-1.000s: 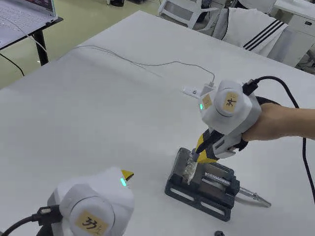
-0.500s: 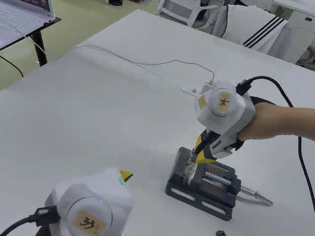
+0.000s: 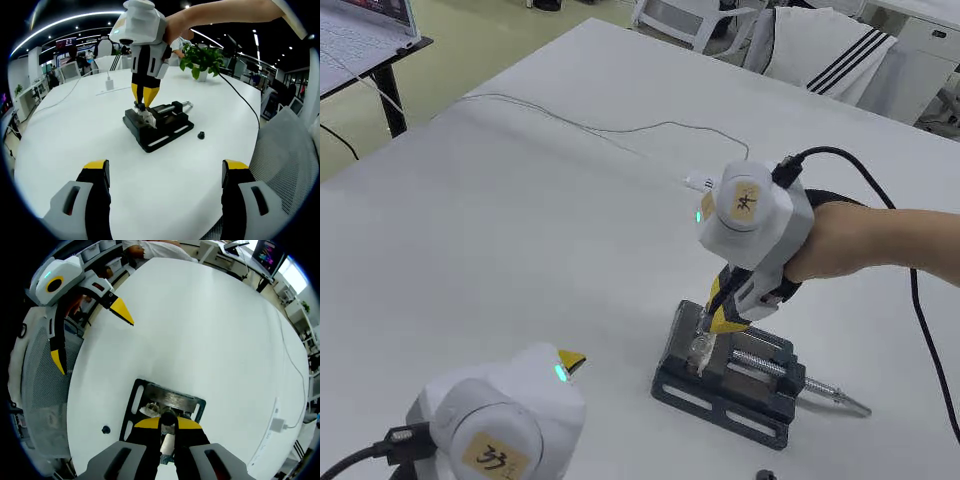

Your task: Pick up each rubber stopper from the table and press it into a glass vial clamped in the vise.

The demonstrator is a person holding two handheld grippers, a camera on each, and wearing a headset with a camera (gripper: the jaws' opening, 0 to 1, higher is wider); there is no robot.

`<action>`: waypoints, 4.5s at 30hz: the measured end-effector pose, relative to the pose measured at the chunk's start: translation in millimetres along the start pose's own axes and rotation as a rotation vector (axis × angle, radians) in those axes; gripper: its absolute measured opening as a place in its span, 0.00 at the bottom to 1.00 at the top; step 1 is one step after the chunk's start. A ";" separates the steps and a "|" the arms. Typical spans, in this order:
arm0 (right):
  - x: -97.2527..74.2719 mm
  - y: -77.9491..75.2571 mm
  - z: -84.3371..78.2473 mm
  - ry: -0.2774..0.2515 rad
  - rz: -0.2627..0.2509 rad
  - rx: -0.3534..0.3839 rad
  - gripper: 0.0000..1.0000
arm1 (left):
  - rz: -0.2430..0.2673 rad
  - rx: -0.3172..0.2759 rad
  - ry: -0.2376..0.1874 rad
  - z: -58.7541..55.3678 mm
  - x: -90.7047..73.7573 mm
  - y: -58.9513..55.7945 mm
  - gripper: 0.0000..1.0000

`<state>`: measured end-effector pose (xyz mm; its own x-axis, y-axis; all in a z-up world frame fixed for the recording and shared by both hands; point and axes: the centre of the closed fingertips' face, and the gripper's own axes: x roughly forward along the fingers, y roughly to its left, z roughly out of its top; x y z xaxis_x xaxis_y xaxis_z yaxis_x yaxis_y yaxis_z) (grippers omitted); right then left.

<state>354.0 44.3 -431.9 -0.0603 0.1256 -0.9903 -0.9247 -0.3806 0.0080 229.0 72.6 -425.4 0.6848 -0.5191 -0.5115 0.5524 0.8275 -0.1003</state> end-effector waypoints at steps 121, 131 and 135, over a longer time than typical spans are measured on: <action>-0.8 -1.4 -3.1 -0.107 0.039 0.244 0.00 | -0.049 -0.016 0.026 -2.2 32.2 3.4 0.88; 0.8 -2.3 -2.0 -0.039 0.052 0.241 0.00 | -0.049 -0.021 0.032 -0.9 36.7 7.3 0.88; 1.2 -3.2 -3.1 -0.042 0.078 0.256 0.00 | -0.051 -0.019 0.035 -0.5 37.9 7.6 0.88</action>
<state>358.0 42.8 -433.5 -0.1462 0.1450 -0.9786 -0.9812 -0.1469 0.1248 258.9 59.3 -445.9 0.6386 -0.5532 -0.5349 0.5767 0.8043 -0.1432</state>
